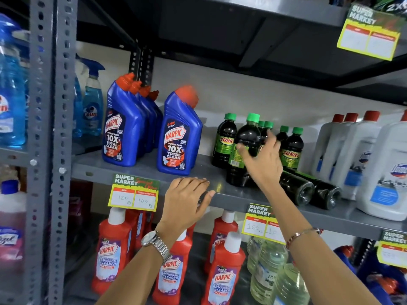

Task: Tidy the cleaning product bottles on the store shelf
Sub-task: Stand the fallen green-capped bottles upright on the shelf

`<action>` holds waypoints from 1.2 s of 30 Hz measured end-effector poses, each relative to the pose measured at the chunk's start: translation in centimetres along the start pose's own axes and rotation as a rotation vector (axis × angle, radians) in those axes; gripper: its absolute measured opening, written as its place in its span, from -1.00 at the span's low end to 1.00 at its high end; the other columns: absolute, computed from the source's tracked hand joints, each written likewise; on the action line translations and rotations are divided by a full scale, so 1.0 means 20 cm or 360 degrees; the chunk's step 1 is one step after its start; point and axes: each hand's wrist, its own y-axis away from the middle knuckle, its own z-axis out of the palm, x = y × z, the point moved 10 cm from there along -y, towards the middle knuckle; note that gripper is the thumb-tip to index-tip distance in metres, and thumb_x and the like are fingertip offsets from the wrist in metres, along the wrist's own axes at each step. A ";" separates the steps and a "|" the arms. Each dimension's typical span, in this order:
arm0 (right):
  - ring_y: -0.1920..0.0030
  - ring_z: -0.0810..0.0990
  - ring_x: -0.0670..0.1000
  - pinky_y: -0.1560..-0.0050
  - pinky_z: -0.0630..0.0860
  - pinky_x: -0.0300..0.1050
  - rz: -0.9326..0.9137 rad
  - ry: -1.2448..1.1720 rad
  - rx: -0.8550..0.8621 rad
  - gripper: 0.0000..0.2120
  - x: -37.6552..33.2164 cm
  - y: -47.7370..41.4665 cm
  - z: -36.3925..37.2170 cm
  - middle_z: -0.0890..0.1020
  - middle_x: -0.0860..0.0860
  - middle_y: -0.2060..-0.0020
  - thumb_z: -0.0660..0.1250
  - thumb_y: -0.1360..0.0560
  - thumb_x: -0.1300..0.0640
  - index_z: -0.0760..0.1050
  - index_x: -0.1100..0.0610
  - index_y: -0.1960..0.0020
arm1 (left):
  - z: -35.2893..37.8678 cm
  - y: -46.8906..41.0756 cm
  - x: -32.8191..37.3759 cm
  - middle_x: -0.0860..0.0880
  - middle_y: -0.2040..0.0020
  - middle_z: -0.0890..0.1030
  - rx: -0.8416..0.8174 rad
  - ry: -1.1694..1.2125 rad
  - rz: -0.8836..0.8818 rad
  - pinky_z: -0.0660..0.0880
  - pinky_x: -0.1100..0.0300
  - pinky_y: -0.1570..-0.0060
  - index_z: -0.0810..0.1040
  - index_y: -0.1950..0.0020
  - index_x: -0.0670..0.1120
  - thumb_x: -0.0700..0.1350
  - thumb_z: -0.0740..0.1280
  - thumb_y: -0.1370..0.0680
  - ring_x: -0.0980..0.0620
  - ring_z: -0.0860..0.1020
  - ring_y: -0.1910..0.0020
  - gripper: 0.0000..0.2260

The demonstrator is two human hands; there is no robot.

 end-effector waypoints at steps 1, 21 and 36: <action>-0.34 0.38 0.17 -0.22 0.38 0.08 -0.0002 -0.0225 0.0011 -0.20 -0.02 -0.05 -0.03 0.30 0.16 -0.40 0.30 -0.44 -0.18 0.02 0.13 -0.49 | 0.00 0.00 0.00 0.04 0.05 0.68 0.0010 0.0000 -0.0001 0.38 0.18 0.03 0.65 0.00 -0.07 0.05 0.20 -0.55 0.06 0.61 0.06 -0.71; -0.03 0.42 0.03 0.04 0.39 -0.11 0.0356 -0.1131 -0.0678 -0.43 0.06 -0.23 0.13 0.47 0.12 -0.17 0.28 -0.42 0.13 0.25 0.17 -0.41 | -0.01 0.00 0.01 0.01 0.07 0.68 -0.0014 -0.0009 0.0002 0.36 0.19 0.03 0.65 0.00 -0.08 0.06 0.20 -0.55 0.04 0.62 0.08 -0.69; -0.09 0.50 0.02 0.00 0.43 -0.24 0.0122 -0.0920 -0.0567 -0.39 -0.01 -0.26 0.07 0.49 0.08 -0.13 0.45 -0.37 0.12 0.29 0.18 -0.34 | 0.00 0.00 0.00 0.01 0.05 0.68 -0.0113 -0.0002 -0.0056 0.34 0.20 -0.02 0.64 -0.02 -0.08 0.07 0.18 -0.55 0.05 0.62 0.06 -0.68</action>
